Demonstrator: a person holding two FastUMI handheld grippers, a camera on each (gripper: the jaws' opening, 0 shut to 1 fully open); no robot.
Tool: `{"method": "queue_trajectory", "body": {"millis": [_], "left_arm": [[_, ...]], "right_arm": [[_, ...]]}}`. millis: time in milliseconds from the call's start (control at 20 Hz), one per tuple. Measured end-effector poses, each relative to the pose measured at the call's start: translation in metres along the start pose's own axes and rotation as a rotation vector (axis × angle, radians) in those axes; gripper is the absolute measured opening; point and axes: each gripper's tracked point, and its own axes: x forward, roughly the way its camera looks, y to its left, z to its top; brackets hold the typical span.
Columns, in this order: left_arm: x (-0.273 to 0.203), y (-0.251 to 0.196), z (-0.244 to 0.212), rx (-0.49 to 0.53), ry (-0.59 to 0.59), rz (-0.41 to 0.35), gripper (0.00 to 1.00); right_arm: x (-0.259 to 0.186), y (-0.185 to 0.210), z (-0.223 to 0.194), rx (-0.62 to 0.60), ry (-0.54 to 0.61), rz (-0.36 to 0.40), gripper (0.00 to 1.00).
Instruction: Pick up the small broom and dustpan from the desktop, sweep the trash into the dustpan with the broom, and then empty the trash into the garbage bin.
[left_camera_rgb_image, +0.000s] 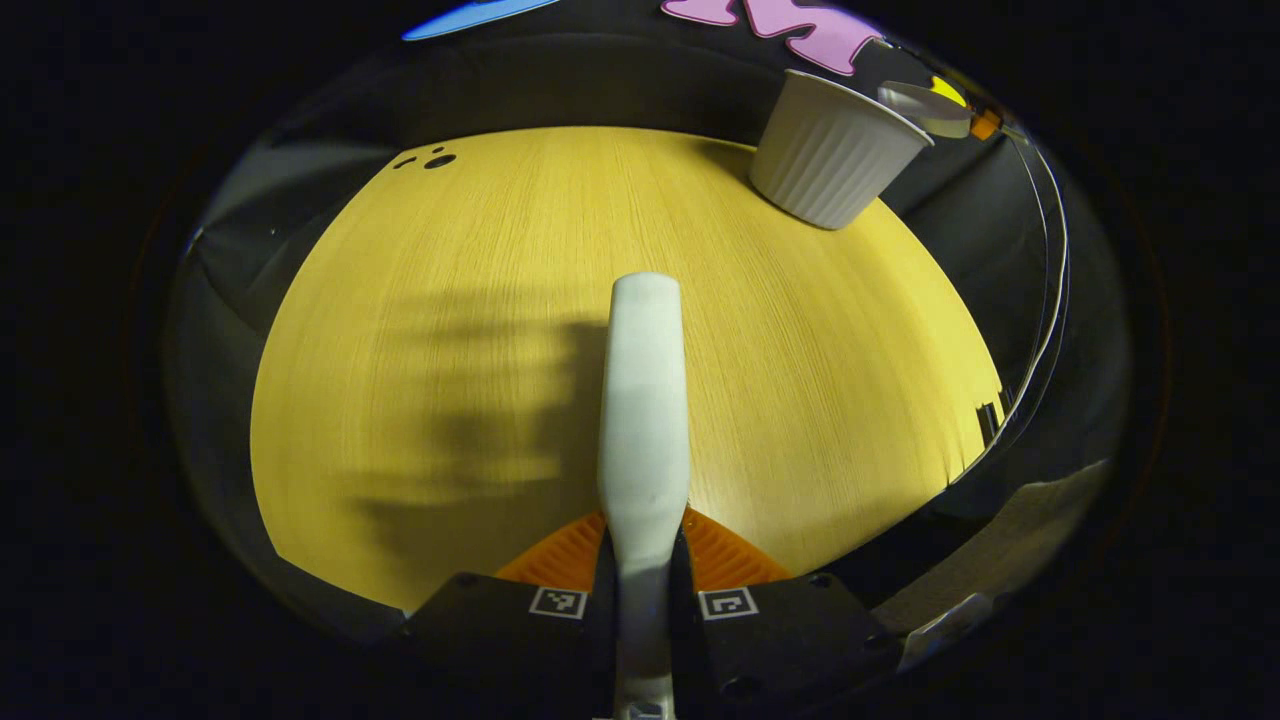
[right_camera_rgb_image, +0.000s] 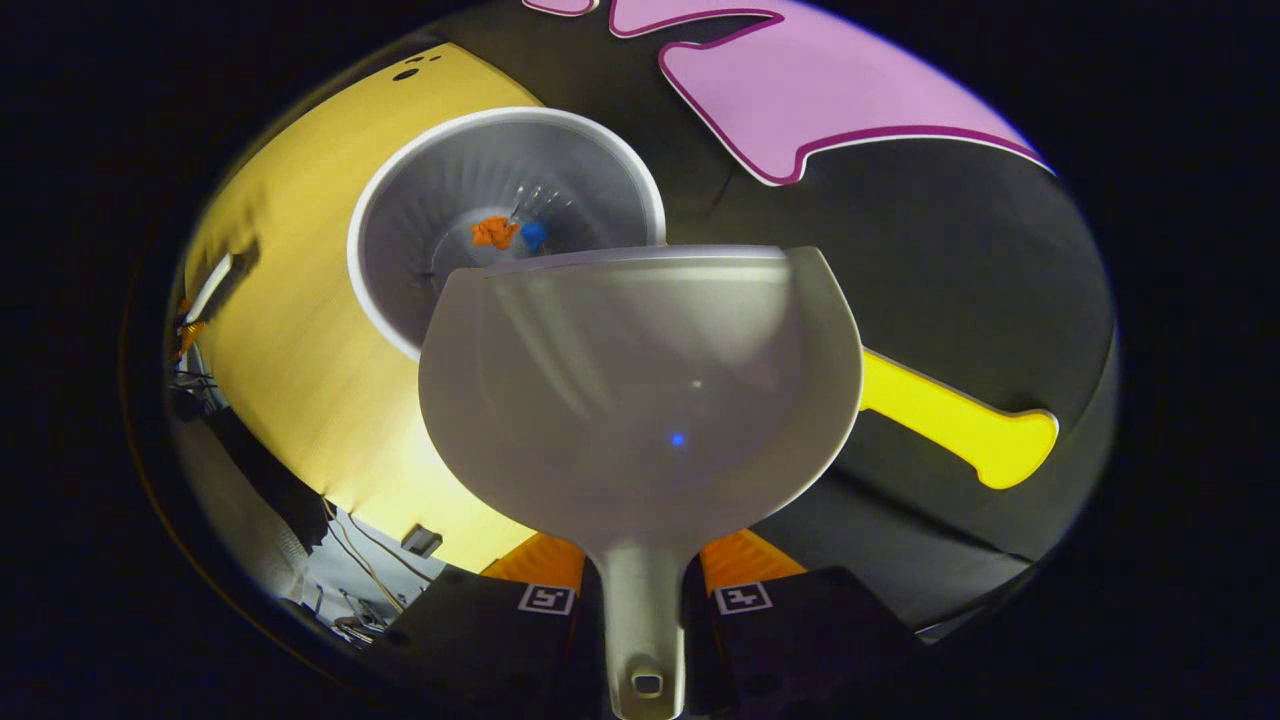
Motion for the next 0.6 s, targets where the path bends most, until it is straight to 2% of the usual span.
{"method": "queue_trajectory", "body": {"millis": [200, 350, 550, 600], "left_arm": [[0.001, 0.002, 0.001, 0.002, 0.007, 0.009, 0.25], [0.003, 0.004, 0.004, 0.003, 0.010, 0.019, 0.26], [0.004, 0.004, 0.009, 0.016, 0.009, 0.031, 0.26], [0.004, 0.002, 0.011, 0.013, 0.008, 0.031, 0.26]], "right_arm": [[0.002, 0.003, 0.004, -0.033, -0.003, 0.000, 0.36], [-0.003, 0.002, 0.002, -0.004, -0.037, 0.010, 0.36], [-0.022, 0.005, -0.011, 0.081, -0.150, 0.067, 0.36], [-0.029, 0.007, -0.016, 0.111, -0.191, 0.080, 0.33]]}}
